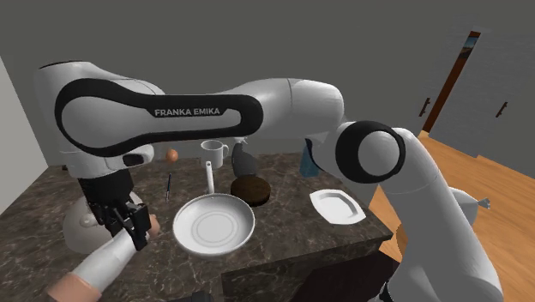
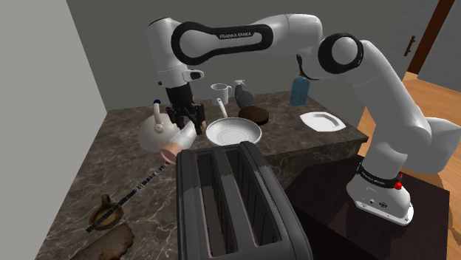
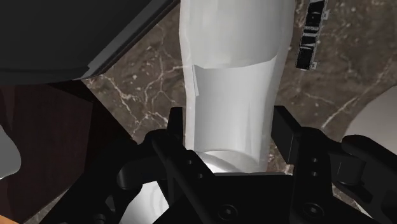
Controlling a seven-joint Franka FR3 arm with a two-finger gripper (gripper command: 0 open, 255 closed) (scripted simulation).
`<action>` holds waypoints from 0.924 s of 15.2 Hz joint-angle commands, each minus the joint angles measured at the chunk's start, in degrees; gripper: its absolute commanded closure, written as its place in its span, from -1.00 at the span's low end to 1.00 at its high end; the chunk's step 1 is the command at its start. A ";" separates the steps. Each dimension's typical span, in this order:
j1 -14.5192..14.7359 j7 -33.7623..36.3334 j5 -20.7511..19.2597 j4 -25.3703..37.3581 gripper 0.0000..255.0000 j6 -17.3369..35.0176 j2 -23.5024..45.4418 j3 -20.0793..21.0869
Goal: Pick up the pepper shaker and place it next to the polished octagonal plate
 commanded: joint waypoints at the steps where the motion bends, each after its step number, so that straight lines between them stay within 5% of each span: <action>1: 0.38 0.04 0.08 1.50 1.00 -1.54 -0.16 0.06; 5: 1.55 -0.04 -0.11 5.29 1.00 -4.43 0.45 -0.10; 9: -8.31 -3.27 3.05 -10.90 1.00 1.50 -8.84 1.70; 14: -17.87 -9.16 6.53 -23.80 1.00 5.68 -17.63 2.56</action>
